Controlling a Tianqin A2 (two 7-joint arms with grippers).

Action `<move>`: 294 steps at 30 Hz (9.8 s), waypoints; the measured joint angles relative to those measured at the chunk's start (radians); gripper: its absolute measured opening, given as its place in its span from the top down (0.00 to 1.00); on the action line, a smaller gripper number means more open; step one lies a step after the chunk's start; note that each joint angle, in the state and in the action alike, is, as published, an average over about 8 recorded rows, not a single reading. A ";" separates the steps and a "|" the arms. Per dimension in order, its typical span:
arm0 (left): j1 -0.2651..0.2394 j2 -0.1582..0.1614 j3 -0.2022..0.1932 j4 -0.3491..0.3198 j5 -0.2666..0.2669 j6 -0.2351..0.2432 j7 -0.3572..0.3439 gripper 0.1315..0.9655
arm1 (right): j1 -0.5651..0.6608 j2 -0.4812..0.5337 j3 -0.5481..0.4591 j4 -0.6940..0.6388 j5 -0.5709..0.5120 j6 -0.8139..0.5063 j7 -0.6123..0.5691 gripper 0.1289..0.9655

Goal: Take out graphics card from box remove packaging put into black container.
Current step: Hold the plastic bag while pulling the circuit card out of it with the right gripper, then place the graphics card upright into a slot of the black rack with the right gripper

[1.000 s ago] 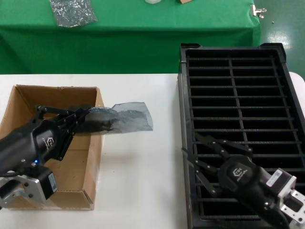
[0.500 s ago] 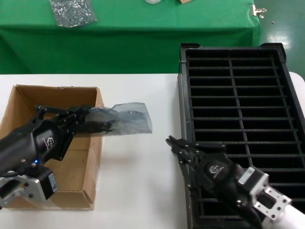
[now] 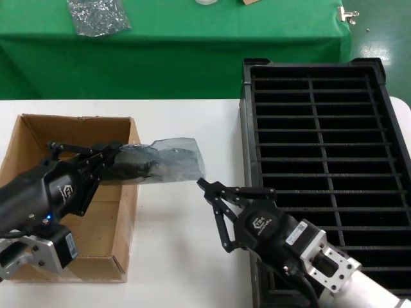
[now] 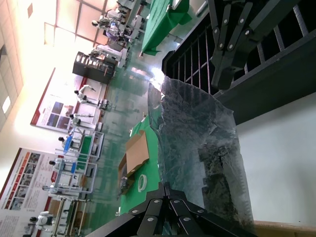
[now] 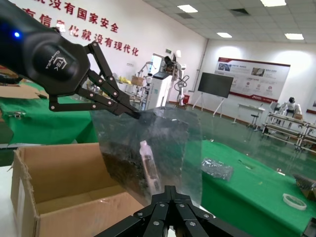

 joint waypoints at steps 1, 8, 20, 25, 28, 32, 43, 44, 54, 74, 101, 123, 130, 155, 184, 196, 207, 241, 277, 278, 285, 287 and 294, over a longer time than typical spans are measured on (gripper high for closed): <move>0.000 0.000 0.000 0.000 0.000 0.000 0.000 0.99 | 0.001 -0.003 -0.004 0.001 -0.004 0.005 0.000 0.99; 0.000 0.000 0.000 0.000 0.000 0.000 0.000 0.99 | 0.019 -0.020 -0.011 -0.009 -0.012 0.018 -0.017 0.99; 0.000 0.000 0.000 0.000 0.000 0.000 0.000 0.99 | 0.060 -0.005 0.048 -0.075 0.077 -0.096 -0.099 0.99; 0.000 0.000 0.000 0.000 0.000 0.000 0.000 0.99 | 0.074 0.007 0.071 -0.102 0.113 -0.151 -0.128 0.99; 0.000 0.000 0.000 0.000 0.000 0.000 0.000 0.99 | 0.084 0.011 0.076 -0.118 0.129 -0.182 -0.140 0.99; 0.000 0.000 0.000 0.000 0.000 0.000 0.000 0.99 | 0.102 0.014 0.074 -0.141 0.145 -0.223 -0.151 0.99; 0.000 0.000 0.000 0.000 0.000 0.000 0.000 0.99 | 0.162 0.014 0.048 -0.193 0.158 -0.301 -0.158 0.99; 0.000 0.000 0.000 0.000 0.000 0.000 0.000 0.99 | 0.168 0.013 0.045 -0.199 0.158 -0.307 -0.159 0.99; 0.000 0.000 0.000 0.000 0.000 0.000 0.000 0.99 | 0.227 0.012 0.022 -0.246 0.152 -0.356 -0.169 0.99; 0.000 0.000 0.000 0.000 0.000 0.000 0.000 0.99 | 0.245 0.038 0.077 -0.249 0.156 -0.322 -0.167 0.99; 0.000 0.000 0.000 0.000 0.000 0.000 0.000 0.99 | 0.308 0.004 0.010 -0.333 0.139 -0.399 -0.195 1.00; 0.000 0.000 0.000 0.000 0.000 0.000 0.000 0.99 | 0.637 -0.042 -0.048 -0.800 0.130 -0.681 -0.195 1.00; 0.000 0.000 0.000 0.000 0.000 0.000 0.000 0.99 | 0.640 -0.060 -0.056 -0.818 0.117 -0.704 -0.194 1.00; 0.000 0.000 0.000 0.000 0.000 0.000 0.000 0.99 | 0.638 -0.107 -0.046 -0.857 0.084 -0.668 -0.215 0.99; 0.000 0.000 0.000 0.000 0.000 0.000 0.000 0.99 | 0.667 -0.176 -0.016 -0.943 0.085 -0.636 -0.248 0.73; 0.000 0.000 0.000 0.000 0.000 0.000 0.000 0.99 | 0.673 -0.205 -0.008 -0.982 0.082 -0.620 -0.261 0.84; 0.000 0.000 0.000 0.000 0.000 0.000 0.000 0.99 | 0.615 -0.160 -0.002 -0.844 0.081 -0.586 -0.166 0.93; 0.000 0.000 0.000 0.000 0.000 0.000 0.000 0.99 | 0.022 0.413 0.441 -0.053 0.272 -0.465 -0.009 0.93; 0.000 0.000 0.000 0.000 0.000 0.000 0.000 0.99 | 0.145 0.374 0.275 -0.014 0.041 -0.311 0.096 0.93; 0.000 0.000 0.000 0.000 0.000 0.000 0.000 0.99 | 0.164 0.382 0.252 -0.008 0.004 -0.314 0.121 0.93; 0.000 0.000 0.000 0.000 0.000 0.000 0.000 0.99 | 0.304 0.463 0.121 0.072 -0.253 -0.451 0.332 0.93; 0.000 0.000 0.000 0.000 0.000 0.000 0.000 0.99 | 0.355 0.489 0.085 0.095 -0.309 -0.525 0.394 0.93; 0.000 0.000 0.000 0.000 0.000 0.000 0.000 0.99 | 0.578 0.547 -0.023 0.123 -0.440 -0.814 0.560 0.93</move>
